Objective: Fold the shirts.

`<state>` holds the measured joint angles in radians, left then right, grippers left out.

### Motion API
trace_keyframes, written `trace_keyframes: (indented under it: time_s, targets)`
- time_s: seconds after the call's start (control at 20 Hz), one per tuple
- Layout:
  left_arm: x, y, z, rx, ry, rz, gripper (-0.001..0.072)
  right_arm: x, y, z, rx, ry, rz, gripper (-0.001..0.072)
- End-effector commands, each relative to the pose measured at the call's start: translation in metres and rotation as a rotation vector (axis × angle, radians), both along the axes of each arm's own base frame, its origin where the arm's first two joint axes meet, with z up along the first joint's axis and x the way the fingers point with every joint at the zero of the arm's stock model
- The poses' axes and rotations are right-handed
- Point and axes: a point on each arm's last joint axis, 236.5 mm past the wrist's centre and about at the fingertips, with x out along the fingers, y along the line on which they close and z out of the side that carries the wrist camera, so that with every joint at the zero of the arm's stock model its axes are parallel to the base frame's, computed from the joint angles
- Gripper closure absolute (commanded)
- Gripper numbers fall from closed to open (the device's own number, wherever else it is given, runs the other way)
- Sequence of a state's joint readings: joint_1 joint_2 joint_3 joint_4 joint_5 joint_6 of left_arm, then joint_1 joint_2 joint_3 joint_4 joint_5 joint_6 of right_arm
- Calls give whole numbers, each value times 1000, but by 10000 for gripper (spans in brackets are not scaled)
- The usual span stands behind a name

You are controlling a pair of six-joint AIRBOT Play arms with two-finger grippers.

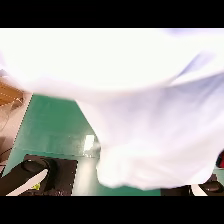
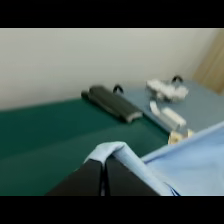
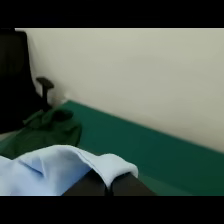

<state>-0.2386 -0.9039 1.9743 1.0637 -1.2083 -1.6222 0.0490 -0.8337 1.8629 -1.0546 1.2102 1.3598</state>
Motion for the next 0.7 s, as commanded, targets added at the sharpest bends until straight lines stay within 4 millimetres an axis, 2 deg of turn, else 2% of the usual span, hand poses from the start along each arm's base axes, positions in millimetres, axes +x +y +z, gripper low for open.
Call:
trace_keyframes:
  time_s: [0.0,0.1,0.2,0.3,0.35,0.45,0.5,0.6,0.65]
  targets:
    - [13,-16,-156,193,480,-85,683,90,27,-114,48,359,98,688]
    - [23,-22,-251,282,687,-91,683,142,47,-189,91,528,170,689]
    - [30,-30,-336,311,816,-71,683,181,70,-260,145,651,228,689]
    - [36,-19,-408,310,913,24,683,215,88,-328,166,740,217,689]
    - [39,-3,-438,339,945,103,683,230,98,-355,167,764,203,689]
    - [42,33,-476,417,974,250,683,256,121,-394,164,775,182,689]
    - [44,47,-485,445,977,309,683,265,134,-406,161,770,181,689]
    - [44,70,-495,497,983,396,683,278,154,-415,155,761,203,687]
    - [43,79,-499,535,980,418,683,281,159,-412,159,763,217,648]
